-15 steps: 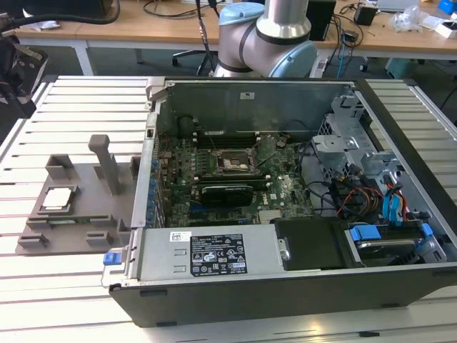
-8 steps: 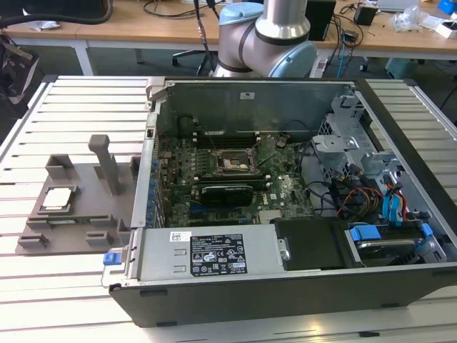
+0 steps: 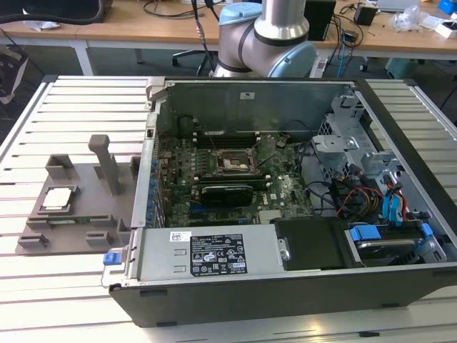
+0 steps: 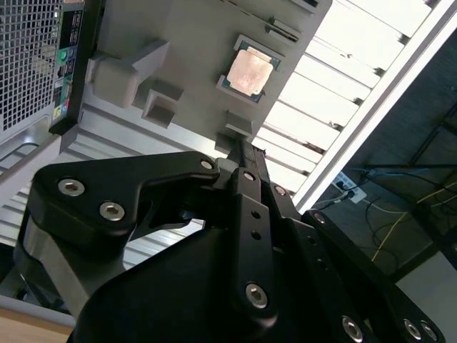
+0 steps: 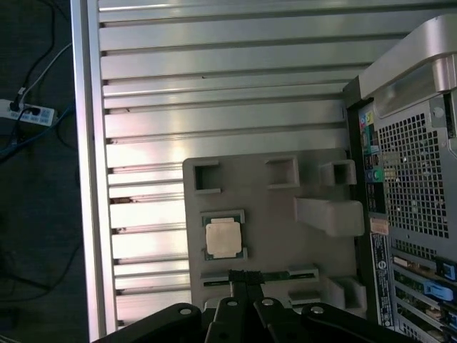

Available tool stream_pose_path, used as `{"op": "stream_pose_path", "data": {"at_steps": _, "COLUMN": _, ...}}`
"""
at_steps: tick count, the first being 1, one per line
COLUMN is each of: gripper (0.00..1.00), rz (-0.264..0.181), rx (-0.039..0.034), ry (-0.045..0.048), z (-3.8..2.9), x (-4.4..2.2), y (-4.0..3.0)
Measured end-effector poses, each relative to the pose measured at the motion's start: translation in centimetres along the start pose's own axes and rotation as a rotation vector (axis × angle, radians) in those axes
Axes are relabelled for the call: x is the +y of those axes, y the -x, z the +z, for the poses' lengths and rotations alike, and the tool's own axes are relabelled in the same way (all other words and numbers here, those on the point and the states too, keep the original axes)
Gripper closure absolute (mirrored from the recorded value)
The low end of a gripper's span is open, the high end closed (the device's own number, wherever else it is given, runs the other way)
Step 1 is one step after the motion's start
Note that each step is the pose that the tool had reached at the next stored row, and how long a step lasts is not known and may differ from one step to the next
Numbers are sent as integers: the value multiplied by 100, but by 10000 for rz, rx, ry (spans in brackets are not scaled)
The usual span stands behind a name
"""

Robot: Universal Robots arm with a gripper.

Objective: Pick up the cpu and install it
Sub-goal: 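Reach for the cpu, then pick up the cpu and move it towards the insertion slot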

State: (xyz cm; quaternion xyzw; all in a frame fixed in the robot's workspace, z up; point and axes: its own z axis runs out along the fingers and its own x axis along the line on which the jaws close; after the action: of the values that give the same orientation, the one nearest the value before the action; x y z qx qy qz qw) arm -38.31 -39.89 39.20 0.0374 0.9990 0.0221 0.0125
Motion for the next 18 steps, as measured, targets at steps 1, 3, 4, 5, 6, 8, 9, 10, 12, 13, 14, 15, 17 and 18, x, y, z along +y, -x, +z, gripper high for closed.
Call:
{"op": "stream_pose_path", "data": {"at_steps": 1, "gripper": 89, "rz": 1, "rx": 0, "ry": 0, "z": 0, "x": -1, "y": -13}}
{"op": "stream_pose_path", "data": {"at_steps": 3, "gripper": 89, "rz": 0, "rx": 0, "ry": 0, "z": 0, "x": -3, "y": -34}}
{"op": "stream_pose_path", "data": {"at_steps": 4, "gripper": 89, "rz": 0, "rx": 0, "ry": -1, "z": -1, "x": -4, "y": -52}}
{"op": "stream_pose_path", "data": {"at_steps": 5, "gripper": 89, "rz": 0, "rx": 0, "ry": -1, "z": -1, "x": -6, "y": -76}}
{"op": "stream_pose_path", "data": {"at_steps": 6, "gripper": 89, "rz": 0, "rx": 1, "ry": -1, "z": -2, "x": -7, "y": -97}}
{"op": "stream_pose_path", "data": {"at_steps": 8, "gripper": 89, "rz": 0, "rx": 0, "ry": 0, "z": -2, "x": -9, "y": -118}}
{"op": "stream_pose_path", "data": {"at_steps": 9, "gripper": 89, "rz": -1, "rx": 0, "ry": -1, "z": -2, "x": -10, "y": -121}}
{"op": "stream_pose_path", "data": {"at_steps": 10, "gripper": 89, "rz": -1, "rx": 0, "ry": -1, "z": -2, "x": -9, "y": -121}}
{"op": "stream_pose_path", "data": {"at_steps": 12, "gripper": 89, "rz": 0, "rx": 0, "ry": 0, "z": -2, "x": -9, "y": -124}}
{"op": "stream_pose_path", "data": {"at_steps": 13, "gripper": 89, "rz": 0, "rx": 0, "ry": 0, "z": -2, "x": -9, "y": -125}}
{"op": "stream_pose_path", "data": {"at_steps": 14, "gripper": 89, "rz": 0, "rx": 0, "ry": 0, "z": -2, "x": -9, "y": -125}}
{"op": "stream_pose_path", "data": {"at_steps": 15, "gripper": 89, "rz": 0, "rx": 0, "ry": 0, "z": -2, "x": -9, "y": -125}}
{"op": "stream_pose_path", "data": {"at_steps": 17, "gripper": 89, "rz": 0, "rx": 0, "ry": 0, "z": -2, "x": -9, "y": -126}}
{"op": "stream_pose_path", "data": {"at_steps": 18, "gripper": 89, "rz": 0, "rx": 1, "ry": -1, "z": -2, "x": -9, "y": -126}}
